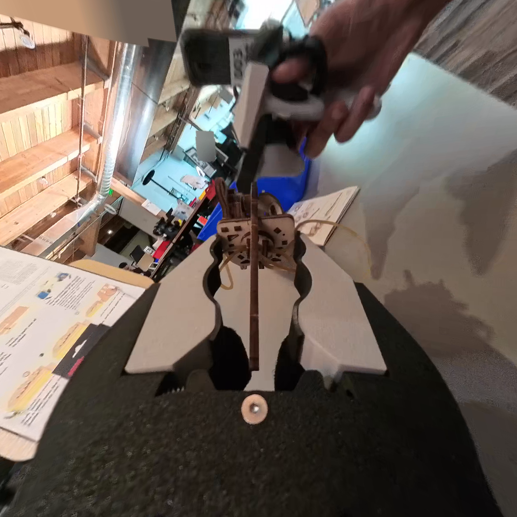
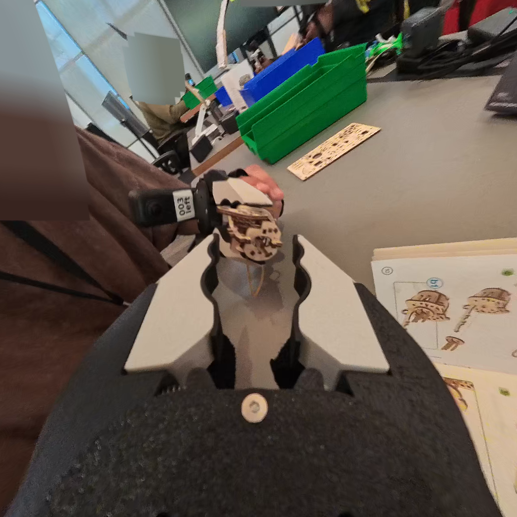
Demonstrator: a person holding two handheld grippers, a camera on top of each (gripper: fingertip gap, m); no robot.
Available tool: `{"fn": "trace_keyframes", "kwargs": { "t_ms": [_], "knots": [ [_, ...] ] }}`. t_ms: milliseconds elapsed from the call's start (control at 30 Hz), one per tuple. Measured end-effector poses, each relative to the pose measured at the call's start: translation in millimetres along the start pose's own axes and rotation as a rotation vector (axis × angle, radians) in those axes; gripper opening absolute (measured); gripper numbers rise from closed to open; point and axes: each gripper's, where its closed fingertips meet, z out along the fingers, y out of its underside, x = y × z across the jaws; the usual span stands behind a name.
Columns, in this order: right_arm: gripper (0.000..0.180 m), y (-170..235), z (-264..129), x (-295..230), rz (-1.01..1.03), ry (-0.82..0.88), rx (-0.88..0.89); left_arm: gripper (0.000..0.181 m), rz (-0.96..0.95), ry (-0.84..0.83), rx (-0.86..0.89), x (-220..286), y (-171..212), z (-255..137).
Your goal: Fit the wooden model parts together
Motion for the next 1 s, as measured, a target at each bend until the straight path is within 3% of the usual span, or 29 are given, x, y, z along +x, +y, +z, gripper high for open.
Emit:
{"fn": "trace_keyframes", "kwargs": {
  "t_ms": [267, 500, 1000],
  "knots": [
    [0.055, 18.7, 17.9, -10.5, 0.160, -0.186, -0.033, 0.049, 0.019, 0.013, 0.038, 6.6, -12.1, -1.2],
    [0.043, 23.9, 20.8, -9.0, 0.203, -0.220, -0.029, 0.049, 0.042, 0.019, 0.021, 11.1, -9.7, -0.3],
    [0.041, 21.4, 18.1, -10.5, 0.292, -0.323, 0.064, 0.048, 0.107, -0.021, 0.020, 10.1, -14.9, -0.5]
  ]
}}
